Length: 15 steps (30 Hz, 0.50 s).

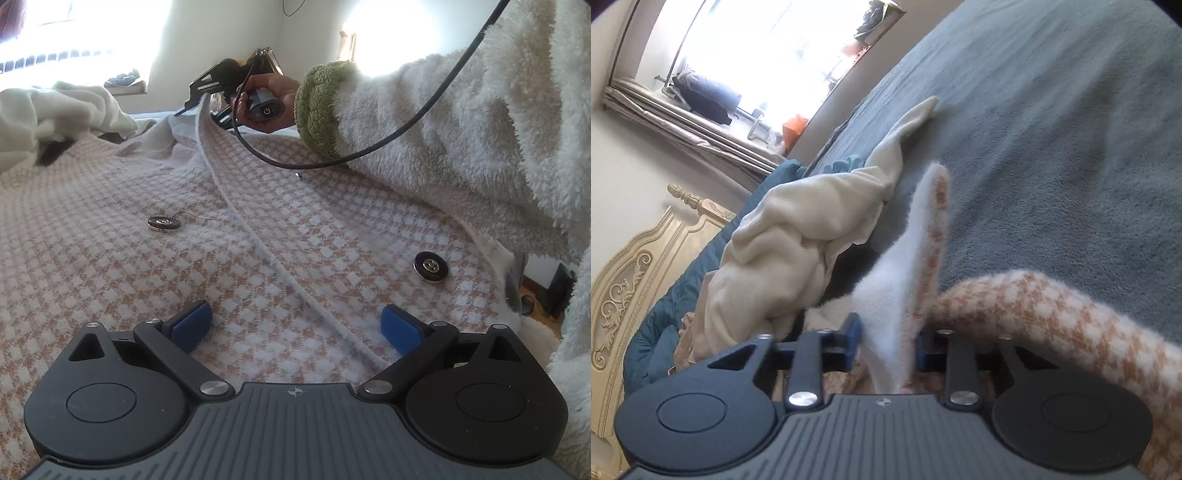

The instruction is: Fold clothes

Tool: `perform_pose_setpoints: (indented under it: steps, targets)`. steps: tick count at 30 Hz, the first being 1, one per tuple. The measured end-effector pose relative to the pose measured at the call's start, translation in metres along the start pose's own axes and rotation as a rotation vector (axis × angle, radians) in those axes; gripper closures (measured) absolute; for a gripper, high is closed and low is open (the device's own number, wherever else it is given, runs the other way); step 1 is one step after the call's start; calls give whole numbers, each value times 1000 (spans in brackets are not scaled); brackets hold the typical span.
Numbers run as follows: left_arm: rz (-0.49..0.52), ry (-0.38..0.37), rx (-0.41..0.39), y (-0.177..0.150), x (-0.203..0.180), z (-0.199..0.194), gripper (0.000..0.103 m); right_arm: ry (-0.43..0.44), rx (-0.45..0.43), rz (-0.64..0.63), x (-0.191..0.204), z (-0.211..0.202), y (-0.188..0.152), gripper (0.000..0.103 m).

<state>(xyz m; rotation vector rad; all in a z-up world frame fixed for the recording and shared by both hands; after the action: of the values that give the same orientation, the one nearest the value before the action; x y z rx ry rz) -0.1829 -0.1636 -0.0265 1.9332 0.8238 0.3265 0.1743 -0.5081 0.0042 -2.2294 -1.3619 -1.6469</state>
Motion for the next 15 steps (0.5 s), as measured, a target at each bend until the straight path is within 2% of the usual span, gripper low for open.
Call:
perform_pose_setpoints:
  steps: [1, 3, 4, 8, 9, 10, 15]
  targets:
    - [0, -1, 0, 0, 0, -1, 4, -9, -8, -30, 8, -1, 1, 86]
    - [-1, 0, -2, -1, 0, -1, 4, -93, -33, -195, 36, -4, -1, 93]
    - [-1, 0, -2, -1, -1, -1, 4, -187, -52, -329, 57, -3, -5, 93]
    - [-7, -6, -9, -4, -1, -5, 4, -733, -116, -1078, 129, 30, -51, 94]
    - [-10, -8, -11, -5, -1, -5, 4, -790, -104, -1195, 136, 41, -65, 94]
    - [-12, -10, -12, -5, -1, -5, 4, -819, -92, -1280, 142, 51, -77, 94]
    - [-19, -18, -17, -5, 0, -8, 4, -615, -32, -1294, 174, 73, -115, 94]
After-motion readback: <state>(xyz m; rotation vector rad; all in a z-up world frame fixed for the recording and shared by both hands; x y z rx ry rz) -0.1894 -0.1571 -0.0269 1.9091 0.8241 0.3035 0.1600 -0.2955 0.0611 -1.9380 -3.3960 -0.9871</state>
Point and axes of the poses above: each gripper's, at about its wrist camera, not at the fingertips, and z roughly the way its jaws point, x to its left, y to its top, the point moved 2 cm from there along z, roughly the way its jaws point, and after that the axes turned 4 degrees about y, right-handed, at the moved point
